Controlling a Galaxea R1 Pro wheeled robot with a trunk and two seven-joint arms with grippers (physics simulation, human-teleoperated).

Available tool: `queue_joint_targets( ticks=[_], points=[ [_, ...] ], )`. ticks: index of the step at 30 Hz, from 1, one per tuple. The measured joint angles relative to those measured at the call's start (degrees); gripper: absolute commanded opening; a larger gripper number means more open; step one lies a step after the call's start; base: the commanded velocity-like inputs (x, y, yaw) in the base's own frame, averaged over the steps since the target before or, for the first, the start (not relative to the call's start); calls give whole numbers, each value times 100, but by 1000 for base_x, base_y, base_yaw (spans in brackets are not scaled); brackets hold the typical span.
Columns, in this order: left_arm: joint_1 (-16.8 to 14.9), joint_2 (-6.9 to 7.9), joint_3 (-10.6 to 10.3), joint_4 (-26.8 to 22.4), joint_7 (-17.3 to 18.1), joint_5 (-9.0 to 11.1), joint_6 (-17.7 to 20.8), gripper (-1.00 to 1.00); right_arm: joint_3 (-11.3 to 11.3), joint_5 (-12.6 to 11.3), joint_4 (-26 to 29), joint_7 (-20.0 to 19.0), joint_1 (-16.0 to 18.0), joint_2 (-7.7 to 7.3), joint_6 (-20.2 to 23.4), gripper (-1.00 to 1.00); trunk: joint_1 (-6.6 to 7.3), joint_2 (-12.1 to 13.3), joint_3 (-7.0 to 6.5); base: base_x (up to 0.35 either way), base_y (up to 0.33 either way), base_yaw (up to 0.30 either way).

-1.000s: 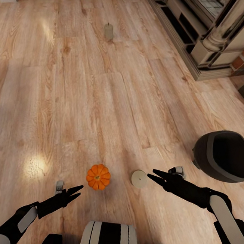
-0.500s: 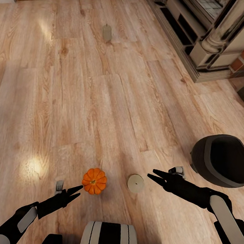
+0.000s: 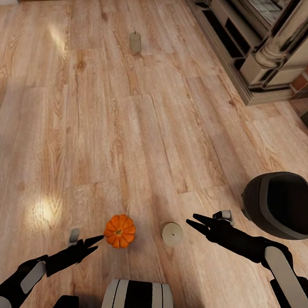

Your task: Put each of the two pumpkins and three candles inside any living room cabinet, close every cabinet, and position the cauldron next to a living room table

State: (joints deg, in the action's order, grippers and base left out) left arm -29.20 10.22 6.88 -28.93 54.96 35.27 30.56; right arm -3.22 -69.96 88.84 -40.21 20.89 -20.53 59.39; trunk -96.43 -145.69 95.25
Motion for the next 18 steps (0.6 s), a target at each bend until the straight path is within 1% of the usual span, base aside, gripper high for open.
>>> queue_joint_targets(
  ticks=[2,5,10,18],
  points=[
    [-3,-7,-5,-5,-318,27,7,100,3,0,1,0,0,0,0,100,0,0,0,0,0,0],
    [-4,-25,-9,-8,-530,32,6,100,7,0,-3,0,0,0,0,100,0,0,0,0,0,0],
    [-5,-34,-10,-9,-611,21,4,100,9,0,-3,-6,0,0,0,100,0,0,0,0,0,0],
    [-2,-38,-10,-9,-625,20,1,100,9,0,-5,-9,0,0,0,100,0,0,0,0,0,0]
  ],
)
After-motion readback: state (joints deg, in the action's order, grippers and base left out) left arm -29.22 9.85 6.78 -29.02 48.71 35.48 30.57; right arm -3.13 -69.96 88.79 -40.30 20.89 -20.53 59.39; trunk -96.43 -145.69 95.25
